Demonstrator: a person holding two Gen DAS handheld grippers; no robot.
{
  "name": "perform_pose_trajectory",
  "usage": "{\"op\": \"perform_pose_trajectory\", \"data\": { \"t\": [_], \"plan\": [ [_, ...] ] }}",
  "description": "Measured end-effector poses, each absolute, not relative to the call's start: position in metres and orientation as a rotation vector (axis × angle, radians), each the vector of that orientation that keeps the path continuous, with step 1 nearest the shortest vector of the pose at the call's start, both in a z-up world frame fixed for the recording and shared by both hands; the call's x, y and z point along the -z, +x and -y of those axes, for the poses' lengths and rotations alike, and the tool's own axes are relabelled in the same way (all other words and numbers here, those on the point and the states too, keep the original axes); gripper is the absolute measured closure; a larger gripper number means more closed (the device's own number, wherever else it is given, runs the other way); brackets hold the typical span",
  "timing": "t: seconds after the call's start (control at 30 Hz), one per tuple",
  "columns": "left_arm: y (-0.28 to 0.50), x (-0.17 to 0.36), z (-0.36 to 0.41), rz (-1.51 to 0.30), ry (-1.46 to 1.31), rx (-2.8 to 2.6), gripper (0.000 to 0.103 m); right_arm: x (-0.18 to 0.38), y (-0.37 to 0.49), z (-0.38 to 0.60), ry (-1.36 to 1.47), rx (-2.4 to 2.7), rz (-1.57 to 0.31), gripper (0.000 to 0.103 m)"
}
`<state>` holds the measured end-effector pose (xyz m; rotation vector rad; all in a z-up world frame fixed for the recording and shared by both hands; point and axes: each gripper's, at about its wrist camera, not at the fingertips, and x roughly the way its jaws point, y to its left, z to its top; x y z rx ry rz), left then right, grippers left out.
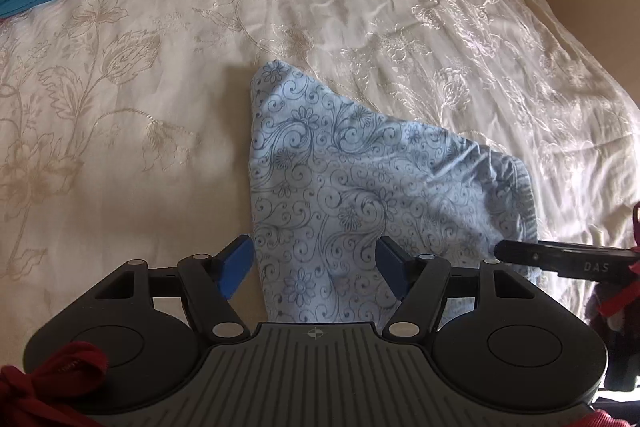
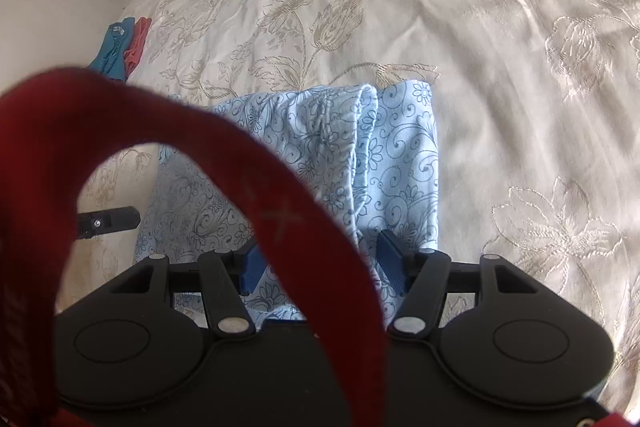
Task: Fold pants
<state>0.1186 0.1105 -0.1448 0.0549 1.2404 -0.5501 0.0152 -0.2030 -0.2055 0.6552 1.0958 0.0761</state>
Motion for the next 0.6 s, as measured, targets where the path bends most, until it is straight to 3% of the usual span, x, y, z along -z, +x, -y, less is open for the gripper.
{"op": "perform_pose_trajectory", "data": {
  "t": [0.2,0.23,0.27,0.3,0.6],
  "plan": [
    [0.103,0.142,-0.114,-1.235,0.052,0.552,0.037,0.213,0.009,0.204,0.697,-0.053,-1.089,0.041],
    [0.101,0.142,-0.113,-1.235,0.057,0.557,0.037,0.215,0.009,0.206,0.726,-0.057,-1.081,0.049],
    [0.099,0.142,-0.112,-1.234,0.063,0.562,0.037,0.216,0.007,0.209,0.766,-0.061,-1.067,0.079],
    [0.095,0.141,-0.111,-1.229,0.067,0.568,0.037,0.216,0.005,0.211,0.793,-0.062,-1.06,0.081],
    [0.085,0.136,-0.1,-1.2,0.087,0.619,0.037,0.156,-0.012,0.196,0.7,-0.071,-0.971,0.083]
  ]
}}
